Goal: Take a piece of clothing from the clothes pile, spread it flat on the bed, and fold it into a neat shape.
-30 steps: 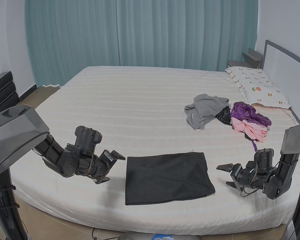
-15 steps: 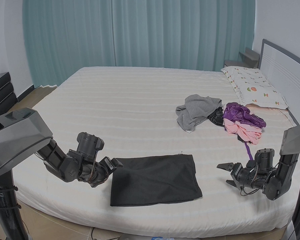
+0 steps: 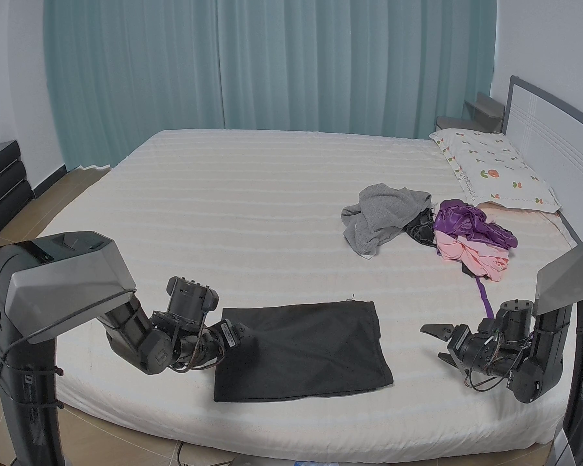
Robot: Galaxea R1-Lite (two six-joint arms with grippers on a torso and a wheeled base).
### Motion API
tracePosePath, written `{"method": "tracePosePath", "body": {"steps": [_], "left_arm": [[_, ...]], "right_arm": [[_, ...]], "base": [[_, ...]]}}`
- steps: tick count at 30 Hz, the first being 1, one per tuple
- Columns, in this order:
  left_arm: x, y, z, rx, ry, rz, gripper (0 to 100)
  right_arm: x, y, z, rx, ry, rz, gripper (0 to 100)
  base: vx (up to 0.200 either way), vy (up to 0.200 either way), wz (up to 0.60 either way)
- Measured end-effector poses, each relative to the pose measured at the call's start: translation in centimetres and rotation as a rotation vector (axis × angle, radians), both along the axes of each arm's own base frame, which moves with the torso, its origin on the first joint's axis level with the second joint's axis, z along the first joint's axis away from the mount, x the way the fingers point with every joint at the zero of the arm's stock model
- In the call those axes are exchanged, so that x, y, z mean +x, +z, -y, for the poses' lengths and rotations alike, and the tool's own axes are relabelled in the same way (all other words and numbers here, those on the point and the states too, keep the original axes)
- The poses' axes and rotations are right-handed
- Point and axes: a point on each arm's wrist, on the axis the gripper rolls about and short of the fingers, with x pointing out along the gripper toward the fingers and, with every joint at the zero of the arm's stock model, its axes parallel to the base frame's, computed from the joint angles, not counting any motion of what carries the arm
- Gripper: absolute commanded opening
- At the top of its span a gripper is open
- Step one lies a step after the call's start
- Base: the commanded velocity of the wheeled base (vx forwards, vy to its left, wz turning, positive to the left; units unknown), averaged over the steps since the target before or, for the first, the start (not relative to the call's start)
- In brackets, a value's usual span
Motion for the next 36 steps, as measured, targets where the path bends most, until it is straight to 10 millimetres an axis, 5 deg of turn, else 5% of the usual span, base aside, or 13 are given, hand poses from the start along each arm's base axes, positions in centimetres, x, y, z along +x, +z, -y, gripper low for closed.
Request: {"method": "tracePosePath", "body": {"steps": [13, 14, 36], "left_arm": [[0.5, -2.2, 1.0, 0.044, -0.004, 0.056, 100], [0.5, -2.3, 1.0, 0.046, -0.005, 0.052, 0], [0.4, -2.2, 0.9, -0.023, 0.088, 0.029, 0]], "right_arm": [[-0.4, -0.8, 0.1, -0.005, 0.001, -0.037, 100], [-0.4, -0.8, 0.1, -0.005, 0.001, -0.038, 100], [-0.3, -0.8, 0.1, -0.004, 0.000, -0.038, 100]], "base": [[0.000, 0.000, 0.00], [0.000, 0.000, 0.00], [0.000, 0.000, 0.00]]}}
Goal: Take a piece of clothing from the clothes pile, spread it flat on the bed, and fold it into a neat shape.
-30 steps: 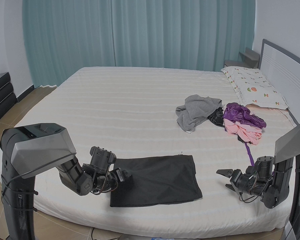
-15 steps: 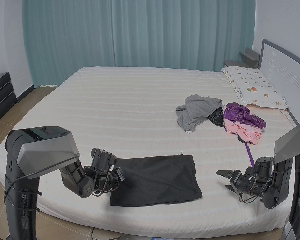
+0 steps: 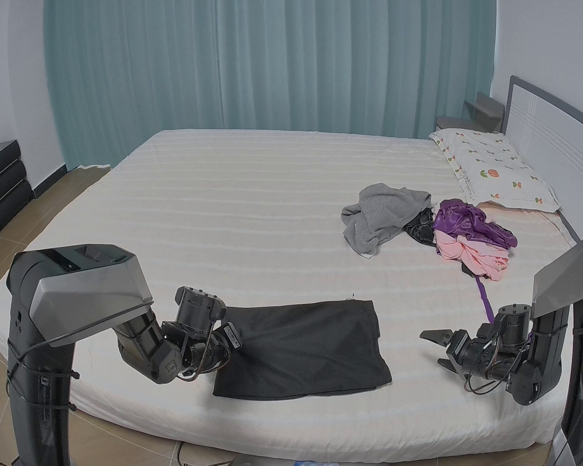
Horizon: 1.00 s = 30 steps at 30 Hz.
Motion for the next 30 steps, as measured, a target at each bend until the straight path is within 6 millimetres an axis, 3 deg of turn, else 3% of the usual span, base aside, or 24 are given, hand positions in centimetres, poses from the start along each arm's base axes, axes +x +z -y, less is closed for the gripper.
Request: {"method": "tracePosePath", "body": {"steps": [21, 30], "left_arm": [[-0.04, 0.62, -0.03, -0.024, 0.021, -0.001, 0], [0.05, 1.01, -0.91, -0.025, 0.044, 0.002, 0]], "right_arm": [[0.08, 0.02, -0.01, 0.001, 0.001, 0.003, 100], [0.07, 0.01, -0.01, 0.001, 0.002, 0.003, 100]], "base": [[0.000, 0.000, 0.00], [0.000, 0.200, 0.00]]}}
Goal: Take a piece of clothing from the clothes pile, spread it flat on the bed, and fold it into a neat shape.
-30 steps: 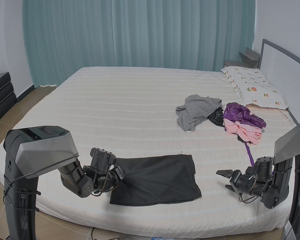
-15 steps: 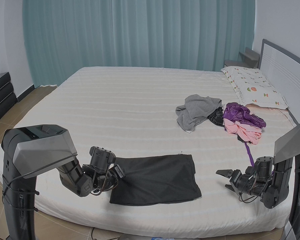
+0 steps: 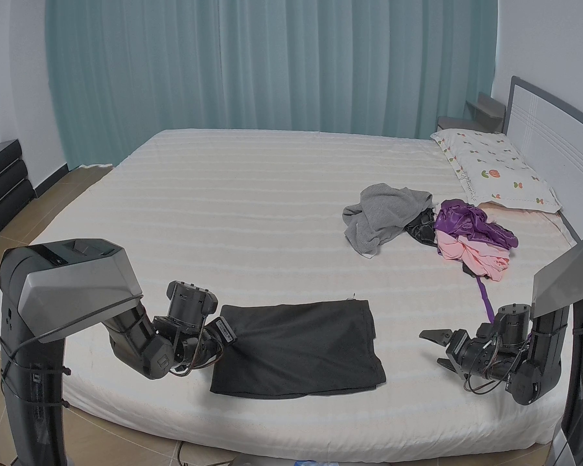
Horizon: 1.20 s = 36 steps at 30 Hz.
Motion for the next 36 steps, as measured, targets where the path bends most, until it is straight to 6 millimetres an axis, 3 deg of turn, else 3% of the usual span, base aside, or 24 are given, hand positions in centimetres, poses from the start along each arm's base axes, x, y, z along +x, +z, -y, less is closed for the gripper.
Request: {"method": "tracePosePath", "body": {"steps": [36], "left_arm": [[0.1, 1.3, -2.3, -0.013, 0.052, 0.013, 0]], "right_arm": [[0.0, 0.0, 0.0, -0.001, -0.001, -0.002, 100]], "base": [[0.000, 0.200, 0.00]]}}
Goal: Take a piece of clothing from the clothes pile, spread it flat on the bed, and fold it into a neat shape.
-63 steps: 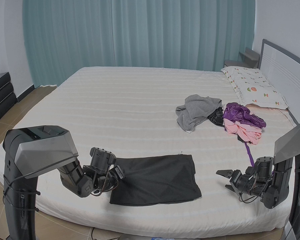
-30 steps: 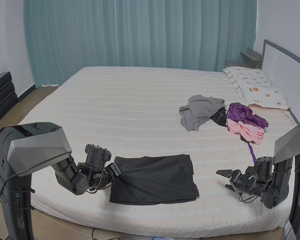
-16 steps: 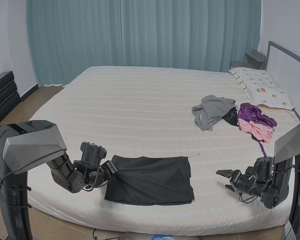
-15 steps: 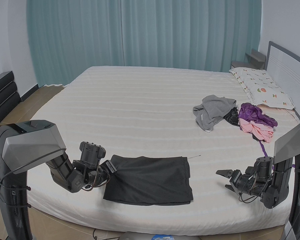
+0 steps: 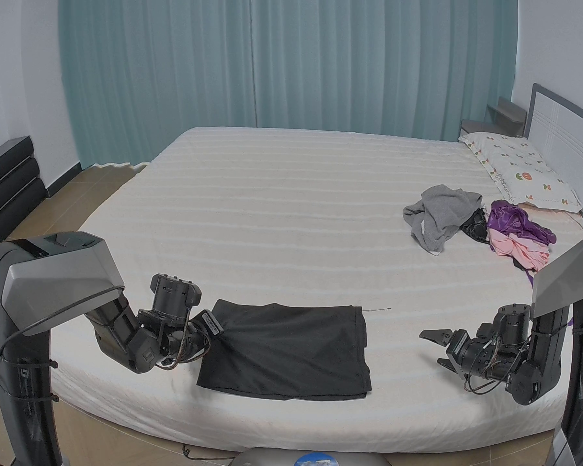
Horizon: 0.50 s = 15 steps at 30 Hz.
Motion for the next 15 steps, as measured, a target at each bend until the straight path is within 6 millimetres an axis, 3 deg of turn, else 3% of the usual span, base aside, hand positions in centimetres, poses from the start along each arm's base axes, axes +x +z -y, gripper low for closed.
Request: {"method": "tracePosePath", "body": {"steps": [8, 15], "left_arm": [[0.1, 0.1, 0.0, 0.000, 0.001, 0.003, 0], [0.1, 0.1, 0.0, -0.001, -0.001, 0.004, 0]], "right_arm": [[0.2, 0.1, -0.1, 0.002, 0.003, 0.008, 100], [0.2, 0.5, -2.0, 0.010, 0.067, 0.031, 100]], "base": [[0.000, 0.200, 0.00], [0.000, 0.200, 0.00]]}}
